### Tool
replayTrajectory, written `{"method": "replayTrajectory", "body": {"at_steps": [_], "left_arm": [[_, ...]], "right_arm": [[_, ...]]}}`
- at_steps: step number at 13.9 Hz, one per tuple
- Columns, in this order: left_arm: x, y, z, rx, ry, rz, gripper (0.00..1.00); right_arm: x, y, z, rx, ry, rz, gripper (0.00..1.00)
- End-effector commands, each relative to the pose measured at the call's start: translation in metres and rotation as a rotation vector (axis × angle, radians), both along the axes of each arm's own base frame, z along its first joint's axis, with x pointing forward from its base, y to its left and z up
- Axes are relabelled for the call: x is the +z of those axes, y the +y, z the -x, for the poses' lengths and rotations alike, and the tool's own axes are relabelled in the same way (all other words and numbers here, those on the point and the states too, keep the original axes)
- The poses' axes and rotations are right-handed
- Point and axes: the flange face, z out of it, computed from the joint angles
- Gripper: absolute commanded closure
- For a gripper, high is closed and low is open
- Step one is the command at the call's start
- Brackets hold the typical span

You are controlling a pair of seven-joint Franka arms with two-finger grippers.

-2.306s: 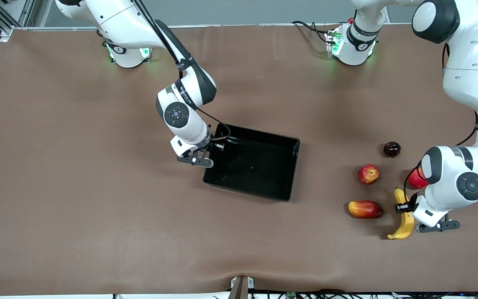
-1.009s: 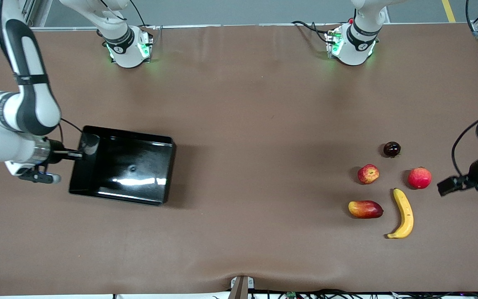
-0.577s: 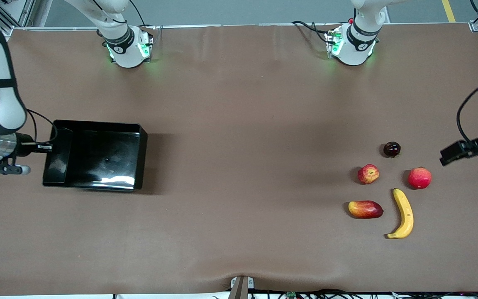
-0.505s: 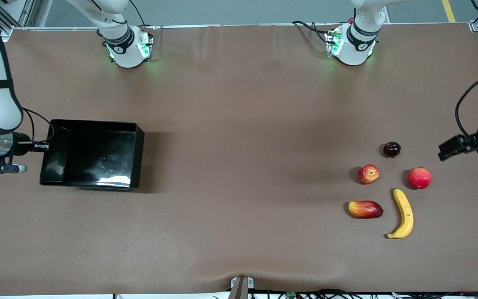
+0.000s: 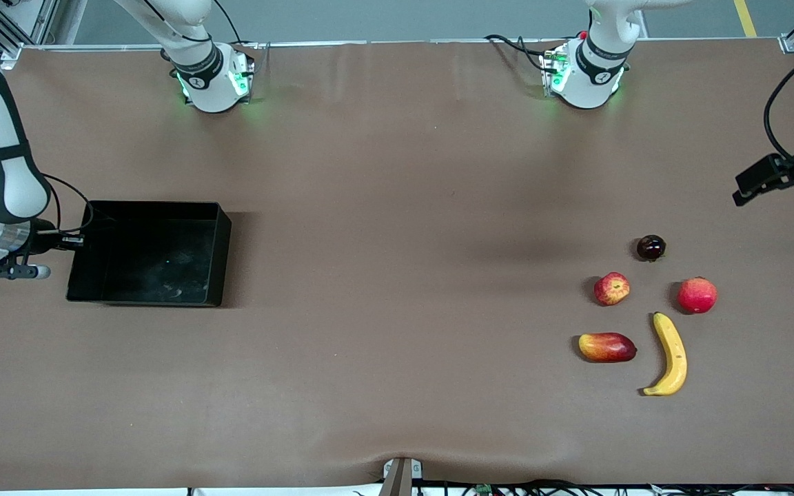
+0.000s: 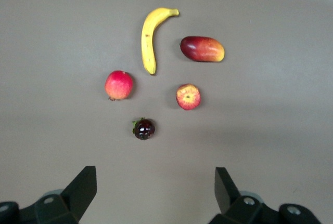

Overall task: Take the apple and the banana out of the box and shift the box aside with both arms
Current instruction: 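Release the tray and raise the right gripper while the left gripper withdraws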

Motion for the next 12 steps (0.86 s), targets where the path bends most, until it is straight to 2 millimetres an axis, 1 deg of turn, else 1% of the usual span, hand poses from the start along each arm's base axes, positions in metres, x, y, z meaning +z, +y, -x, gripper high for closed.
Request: {"method": "replayTrajectory", "body": {"at_steps": [1,2,4,5,6,7,8,9,10,11,12], "left_arm": [[0.002,-0.005,0.023,-0.021,0.002,0.015,0.0],[0.003,-0.005,0.026,-0.021,0.004,0.014,0.0],[0.004,-0.006,0.028,-0.023,0.011,0.014,0.0],[0.003,-0.01,0.027,-0.03,0.019,0.013,0.0],[0.004,-0.01,0.027,-0.03,0.019,0.013,0.0],[0.003,-0.011,0.028,-0.032,0.021,0.013,0.0],[0.002,-0.015,0.028,-0.033,0.03,0.012,0.0],[0.001,-0.018,0.028,-0.03,0.034,0.012,0.0],[0.0,-0.018,0.027,-0.027,0.036,0.01,0.0],[0.0,-0.016,0.027,-0.033,0.036,0.01,0.0],[0.0,-0.015,0.027,-0.039,0.036,0.01,0.0]], "right_arm": [[0.013,0.002,0.0,0.017,-0.009,-0.009,0.0],[0.019,0.003,-0.005,0.023,-0.008,-0.011,0.0],[0.04,0.009,-0.026,0.044,-0.019,-0.018,0.0],[0.061,0.009,-0.048,0.06,-0.063,-0.001,0.0],[0.082,0.016,-0.071,0.101,-0.093,0.015,0.0],[0.102,0.029,-0.085,0.145,-0.078,0.024,0.0],[0.136,0.026,-0.1,0.183,-0.085,0.069,0.0],[0.159,0.031,-0.111,0.224,-0.084,0.111,0.0],[0.185,0.048,-0.122,0.278,-0.087,0.161,0.0],[0.218,0.077,-0.135,0.348,-0.105,0.225,0.0],[0.241,0.097,-0.14,0.372,-0.117,0.227,0.0]]}}
